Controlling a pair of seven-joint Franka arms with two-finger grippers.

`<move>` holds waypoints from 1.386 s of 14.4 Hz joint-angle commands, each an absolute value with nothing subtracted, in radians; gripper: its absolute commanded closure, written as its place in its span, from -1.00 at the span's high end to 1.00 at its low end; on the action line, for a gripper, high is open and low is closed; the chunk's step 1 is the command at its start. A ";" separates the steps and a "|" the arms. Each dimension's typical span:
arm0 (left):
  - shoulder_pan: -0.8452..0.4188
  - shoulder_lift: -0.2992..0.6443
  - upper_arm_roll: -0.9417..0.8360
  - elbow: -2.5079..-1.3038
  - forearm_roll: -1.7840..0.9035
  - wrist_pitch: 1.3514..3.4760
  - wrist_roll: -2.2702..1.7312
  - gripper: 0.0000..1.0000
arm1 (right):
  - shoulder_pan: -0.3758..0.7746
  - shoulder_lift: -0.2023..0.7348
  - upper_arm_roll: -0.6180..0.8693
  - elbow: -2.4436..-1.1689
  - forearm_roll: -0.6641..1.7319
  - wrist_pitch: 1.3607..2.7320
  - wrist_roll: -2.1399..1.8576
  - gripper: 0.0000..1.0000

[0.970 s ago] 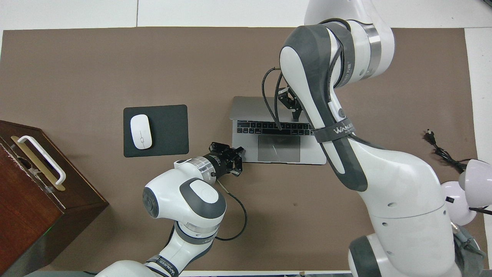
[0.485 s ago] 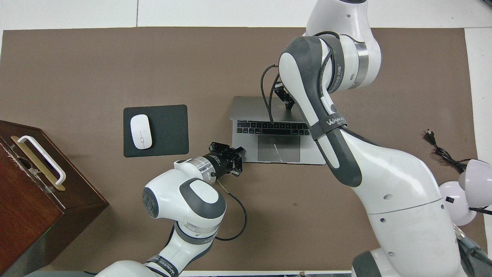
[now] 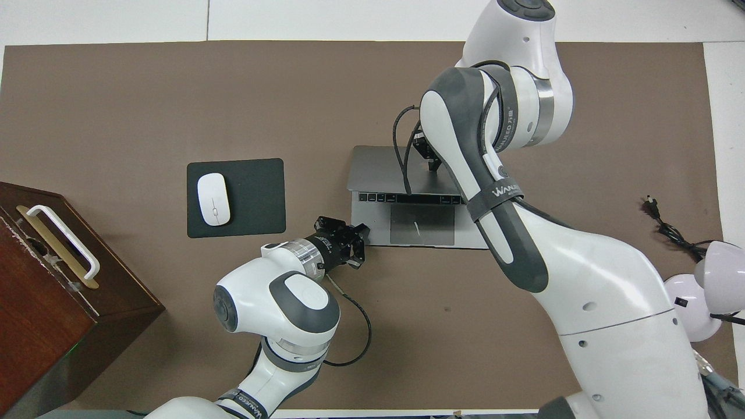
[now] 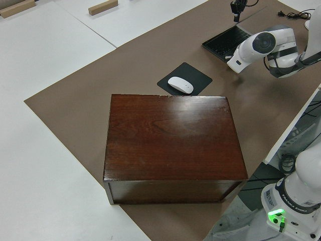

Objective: Close laptop with both arms
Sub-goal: 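Press the lid further down toward the keyboard with the right gripper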

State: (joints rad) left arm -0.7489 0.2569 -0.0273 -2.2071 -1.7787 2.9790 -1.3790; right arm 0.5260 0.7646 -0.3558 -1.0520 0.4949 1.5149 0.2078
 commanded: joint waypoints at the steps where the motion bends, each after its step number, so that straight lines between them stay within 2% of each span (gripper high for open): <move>1: -0.747 0.258 -0.021 -2.263 -1.801 2.990 -1.341 -1.00 | 0.545 0.733 -0.357 -1.121 0.506 1.555 0.192 -1.00; 8: -0.741 0.252 -0.021 -2.275 -1.801 2.987 -1.339 -1.00 | 0.560 0.732 -0.354 -1.181 0.506 1.628 0.184 -1.00; 11: -0.739 0.252 -0.021 -2.275 -1.801 2.987 -1.339 -1.00 | 0.580 0.723 -0.350 -1.242 0.506 1.703 0.179 -1.00; 20: -0.739 0.252 -0.021 -2.275 -1.801 2.987 -1.339 -1.00 | 0.603 0.710 -0.347 -1.301 0.506 1.784 0.178 -1.00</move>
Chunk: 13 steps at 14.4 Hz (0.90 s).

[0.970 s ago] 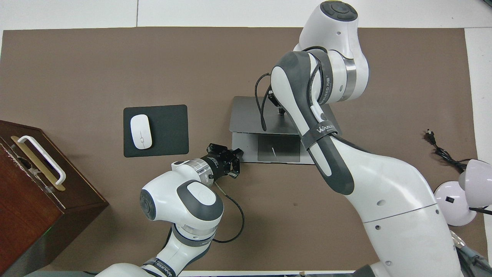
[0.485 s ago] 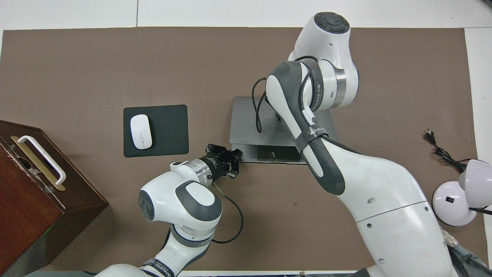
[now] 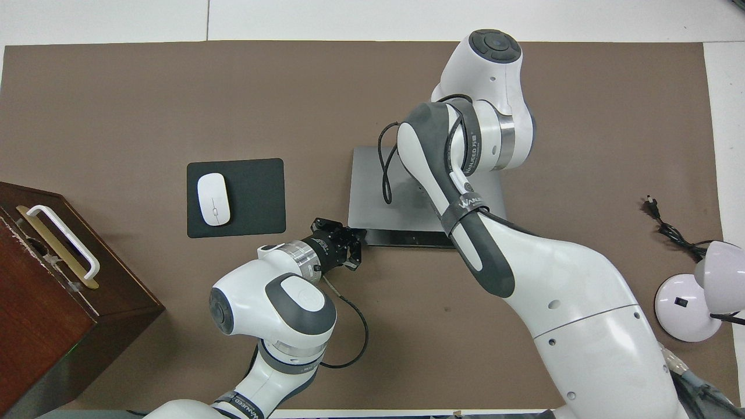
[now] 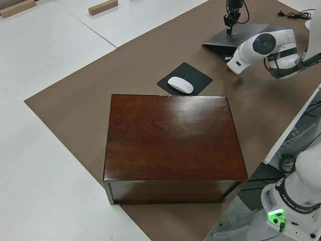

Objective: Close laptop with both arms
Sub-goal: 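Press the lid further down toward the keyboard with the right gripper, then hold the lid shut with the right gripper while the left gripper braces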

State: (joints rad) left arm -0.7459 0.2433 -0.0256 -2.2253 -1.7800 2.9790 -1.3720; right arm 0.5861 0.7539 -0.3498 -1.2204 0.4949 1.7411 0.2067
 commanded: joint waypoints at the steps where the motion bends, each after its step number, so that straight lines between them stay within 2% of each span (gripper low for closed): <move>1: -0.739 0.252 -0.021 -2.275 -1.801 2.987 -1.339 -1.00 | 0.603 0.709 -0.347 -1.307 0.506 1.790 0.178 -1.00; 13: -0.741 0.252 -0.021 -2.275 -1.802 2.988 -1.338 -1.00 | 0.617 0.684 -0.339 -1.381 0.506 1.862 0.169 -1.00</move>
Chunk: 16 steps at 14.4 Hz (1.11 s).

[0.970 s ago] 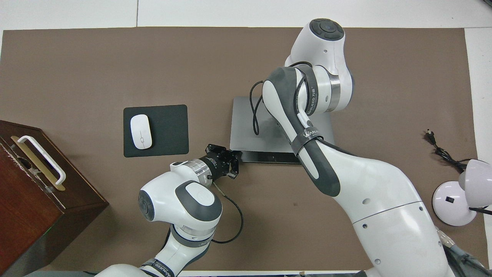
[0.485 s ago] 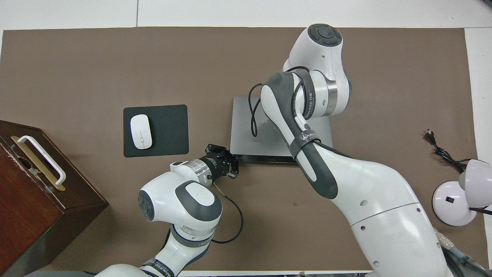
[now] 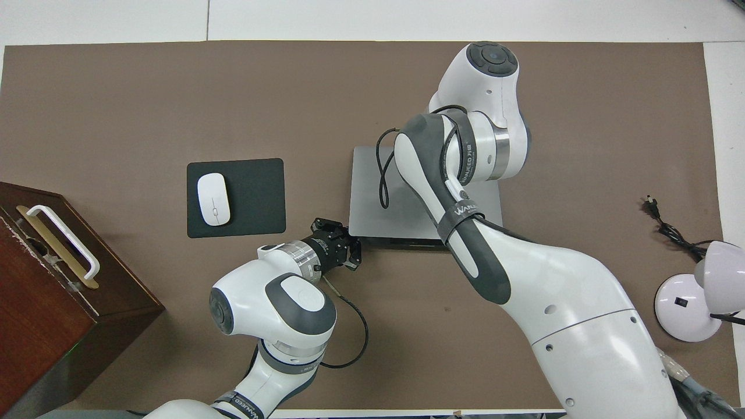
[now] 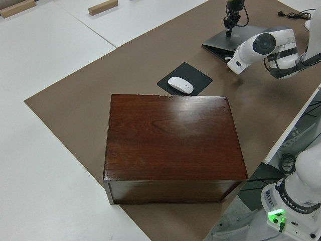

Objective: Close laptop with both arms
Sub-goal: 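Hold the lid shut with the right gripper while the left gripper braces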

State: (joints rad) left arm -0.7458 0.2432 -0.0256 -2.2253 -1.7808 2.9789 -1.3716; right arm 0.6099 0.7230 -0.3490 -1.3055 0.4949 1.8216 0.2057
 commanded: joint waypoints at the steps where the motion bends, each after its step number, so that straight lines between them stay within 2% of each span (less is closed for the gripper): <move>1: -0.739 0.252 -0.021 -2.275 -1.802 2.988 -1.338 -1.00 | 0.617 0.684 -0.339 -1.382 0.506 1.864 0.169 -1.00; 16: -0.739 0.252 -0.021 -2.273 -1.802 2.988 -1.338 -1.00 | 0.621 0.672 -0.337 -1.419 0.506 1.901 0.156 -1.00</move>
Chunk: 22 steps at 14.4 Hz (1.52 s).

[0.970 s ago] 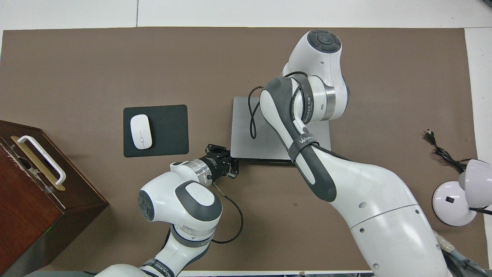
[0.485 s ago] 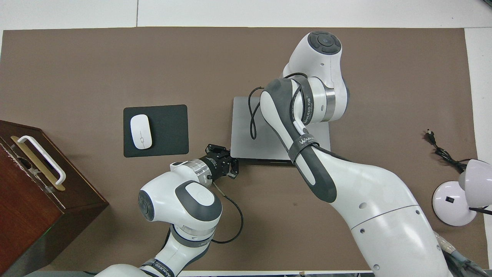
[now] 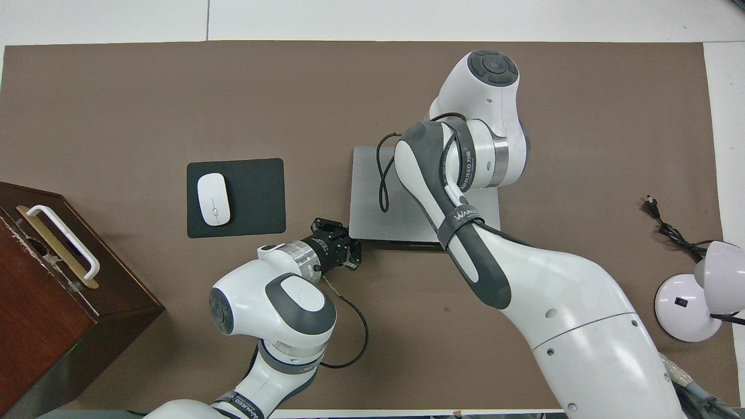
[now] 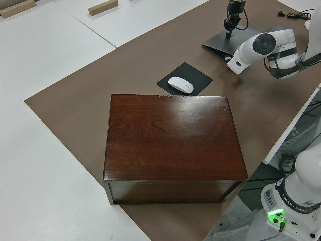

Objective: Close laptop with both arms
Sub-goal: 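Hold the lid shut with the right gripper while the left gripper braces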

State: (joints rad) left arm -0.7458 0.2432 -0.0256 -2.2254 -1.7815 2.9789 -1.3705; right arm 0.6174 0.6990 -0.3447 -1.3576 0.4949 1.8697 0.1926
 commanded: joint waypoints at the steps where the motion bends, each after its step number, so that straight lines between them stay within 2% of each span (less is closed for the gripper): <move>1: -0.739 0.252 -0.021 -2.273 -1.802 2.988 -1.338 -1.00 | 0.621 0.672 -0.337 -1.419 0.506 1.901 0.158 -1.00; 12: -0.741 0.252 -0.021 -2.272 -1.805 2.988 -1.338 -1.00 | 0.617 0.657 -0.341 -1.399 0.503 1.856 0.156 -1.00; 22: -0.704 0.250 -0.021 -2.244 -1.805 2.971 -1.339 -1.00 | 0.598 0.604 -0.351 -1.382 0.462 1.790 0.146 -1.00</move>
State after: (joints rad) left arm -0.7347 0.2426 -0.0250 -2.2254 -1.7870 2.9777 -1.3699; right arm 0.6075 0.6424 -0.3534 -1.3614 0.4849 1.8189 0.1848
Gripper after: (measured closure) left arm 0.991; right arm 0.991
